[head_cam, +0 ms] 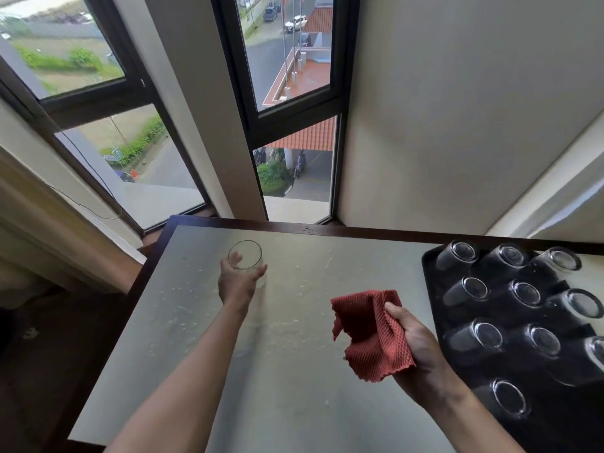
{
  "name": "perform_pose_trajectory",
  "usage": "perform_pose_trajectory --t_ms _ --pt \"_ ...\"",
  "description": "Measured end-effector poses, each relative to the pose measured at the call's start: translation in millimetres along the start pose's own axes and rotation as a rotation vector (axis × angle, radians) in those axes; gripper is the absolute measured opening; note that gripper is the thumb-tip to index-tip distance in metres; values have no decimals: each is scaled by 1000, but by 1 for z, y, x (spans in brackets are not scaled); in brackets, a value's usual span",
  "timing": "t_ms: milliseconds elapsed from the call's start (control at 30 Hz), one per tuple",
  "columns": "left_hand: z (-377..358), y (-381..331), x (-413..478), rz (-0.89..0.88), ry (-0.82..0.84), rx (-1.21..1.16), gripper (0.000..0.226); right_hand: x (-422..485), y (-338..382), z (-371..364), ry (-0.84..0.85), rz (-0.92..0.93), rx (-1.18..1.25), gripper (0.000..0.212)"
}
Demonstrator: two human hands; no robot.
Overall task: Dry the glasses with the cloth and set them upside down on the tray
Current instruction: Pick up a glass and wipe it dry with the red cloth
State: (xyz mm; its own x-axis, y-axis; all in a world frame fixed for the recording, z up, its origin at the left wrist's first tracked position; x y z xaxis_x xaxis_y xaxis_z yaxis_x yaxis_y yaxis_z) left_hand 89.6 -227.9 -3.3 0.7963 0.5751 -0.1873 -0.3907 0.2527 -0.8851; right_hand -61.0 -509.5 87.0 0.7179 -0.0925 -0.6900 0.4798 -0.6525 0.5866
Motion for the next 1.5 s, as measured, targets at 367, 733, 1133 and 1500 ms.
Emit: perform_pose_trajectory --t_ms 367,733,1133,1500 --pt "31 -63 -161 47 516 -453 87 -6 0 -12 -11 211 -77 38" --pt "15 -81 -243 93 693 -534 79 -63 -12 -36 93 850 -687 72" --pt "31 -93 -254 164 595 -533 66 -86 -17 -35 130 867 -598 53" --pt "34 -98 -268 40 650 -609 107 -102 -9 -37 18 967 -766 66"
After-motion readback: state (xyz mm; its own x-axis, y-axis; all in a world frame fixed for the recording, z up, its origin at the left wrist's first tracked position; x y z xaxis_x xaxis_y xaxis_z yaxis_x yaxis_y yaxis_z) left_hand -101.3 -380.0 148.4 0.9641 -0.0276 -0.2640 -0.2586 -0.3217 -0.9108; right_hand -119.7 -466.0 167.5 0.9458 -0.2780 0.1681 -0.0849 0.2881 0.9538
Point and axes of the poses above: each hand's wrist, its own x-axis towards the middle knuckle, its own z-axis out of the back of the hand, y = z × x, the point moved 4 cm from there along x, towards the middle knuckle, and after that the axes turned 7 degrees about -y, right-handed, at the moved point
